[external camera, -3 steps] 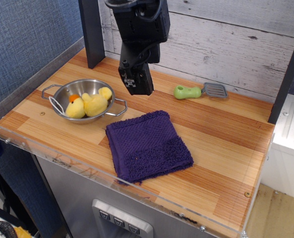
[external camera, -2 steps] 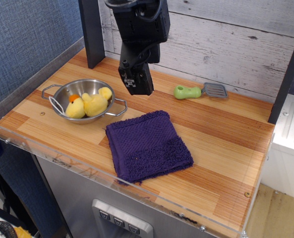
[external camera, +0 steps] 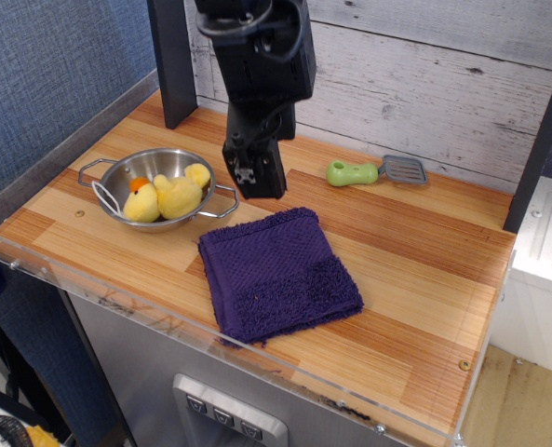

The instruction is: Slide the purple rag to the corner touching the green handled spatula.

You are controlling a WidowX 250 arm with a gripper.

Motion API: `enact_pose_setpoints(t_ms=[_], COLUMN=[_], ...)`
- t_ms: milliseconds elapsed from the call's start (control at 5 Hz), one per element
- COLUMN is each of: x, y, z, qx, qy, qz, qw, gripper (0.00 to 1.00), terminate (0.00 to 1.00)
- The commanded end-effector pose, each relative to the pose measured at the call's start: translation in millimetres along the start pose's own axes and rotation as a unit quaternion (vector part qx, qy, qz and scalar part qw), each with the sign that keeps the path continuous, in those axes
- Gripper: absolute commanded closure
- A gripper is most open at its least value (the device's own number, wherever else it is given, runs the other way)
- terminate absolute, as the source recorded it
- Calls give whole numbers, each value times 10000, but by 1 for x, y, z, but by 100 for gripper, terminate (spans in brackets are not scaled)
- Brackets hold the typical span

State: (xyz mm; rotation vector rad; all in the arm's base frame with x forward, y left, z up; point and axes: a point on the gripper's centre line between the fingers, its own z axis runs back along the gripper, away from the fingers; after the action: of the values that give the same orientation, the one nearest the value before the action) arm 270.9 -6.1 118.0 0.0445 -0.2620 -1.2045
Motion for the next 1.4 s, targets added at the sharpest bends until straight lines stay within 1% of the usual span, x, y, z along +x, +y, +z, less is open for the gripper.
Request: enact_pose_setpoints(t_ms=[0,200,400,600,800,1200], x=[-6,-11,-22,-29,-28,-16], y=[-6,-11,-13,-15,-17,-18], z=[-6,-22,-43,-60,-70,-96], qx=[112,215,134,127,129,-5], qy=[141,188,368,334,390,276], qz=[504,782,895,1025,1060,925], qw=[9986,9965,9952,9941,9935,9953], gripper=[0,0,0,0,0,0], terminate=[0,0,0,0,0,0])
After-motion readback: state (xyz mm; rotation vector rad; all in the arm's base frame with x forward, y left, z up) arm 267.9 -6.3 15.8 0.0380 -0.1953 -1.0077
